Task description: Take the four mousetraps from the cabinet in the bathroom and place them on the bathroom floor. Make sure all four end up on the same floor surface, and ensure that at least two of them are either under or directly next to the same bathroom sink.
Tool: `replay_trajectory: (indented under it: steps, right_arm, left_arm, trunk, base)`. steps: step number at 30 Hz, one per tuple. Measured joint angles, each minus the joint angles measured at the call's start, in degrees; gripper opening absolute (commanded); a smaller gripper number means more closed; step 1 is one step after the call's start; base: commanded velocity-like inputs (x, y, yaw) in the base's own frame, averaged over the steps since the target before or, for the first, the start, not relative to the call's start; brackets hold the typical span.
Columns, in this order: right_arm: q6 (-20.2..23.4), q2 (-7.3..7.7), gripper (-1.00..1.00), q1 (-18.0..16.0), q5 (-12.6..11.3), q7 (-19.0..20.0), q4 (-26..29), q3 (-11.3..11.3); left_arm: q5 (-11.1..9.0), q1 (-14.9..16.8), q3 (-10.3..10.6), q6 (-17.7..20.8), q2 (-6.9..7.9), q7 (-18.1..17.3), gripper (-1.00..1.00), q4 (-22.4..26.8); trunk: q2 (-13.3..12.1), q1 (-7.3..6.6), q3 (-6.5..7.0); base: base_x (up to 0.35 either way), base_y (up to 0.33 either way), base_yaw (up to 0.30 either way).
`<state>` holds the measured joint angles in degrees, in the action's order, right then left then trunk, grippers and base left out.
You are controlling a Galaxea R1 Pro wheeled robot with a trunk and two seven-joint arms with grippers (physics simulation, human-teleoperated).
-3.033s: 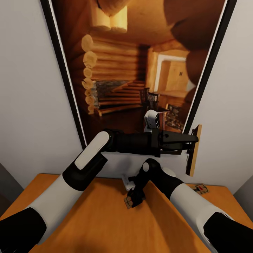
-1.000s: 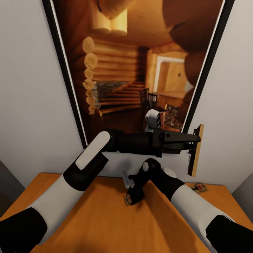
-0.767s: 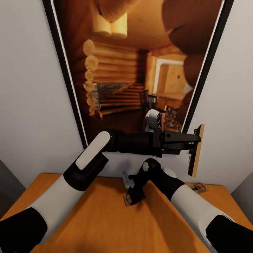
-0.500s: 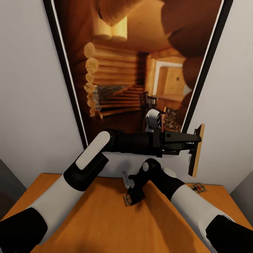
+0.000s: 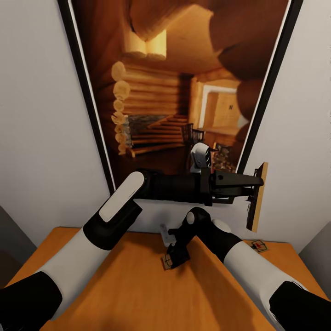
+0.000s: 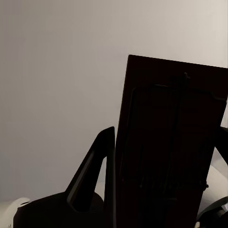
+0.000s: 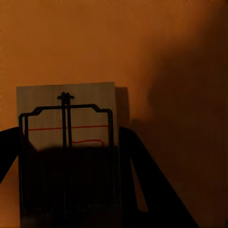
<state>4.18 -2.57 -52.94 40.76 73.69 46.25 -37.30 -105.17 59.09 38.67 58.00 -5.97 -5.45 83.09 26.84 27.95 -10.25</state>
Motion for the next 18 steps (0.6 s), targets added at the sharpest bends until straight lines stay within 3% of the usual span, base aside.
replay_trajectory:
  steps: [10, 18]
  right_arm:
    - [0.0, -0.12, -1.00, 0.0, 0.0, 0.0, 0.0, 0.0]
    - [0.1, -0.26, -1.00, 0.0, 0.0, 0.0, 0.1, 0.0]
  left_arm:
    - [0.0, 0.0, 0.0, 0.0, 0.00, 0.0, -1.00, 0.0]
    - [0.0, 0.0, 0.0, 0.0, 0.00, 0.0, -1.00, 0.0]
  trunk:
    - [-4.0, -2.20, 1.81]
    - [-4.0, -2.21, 1.81]
  base:
    - [0.000, 0.000, 0.000]
    - [0.000, 0.000, 0.000]
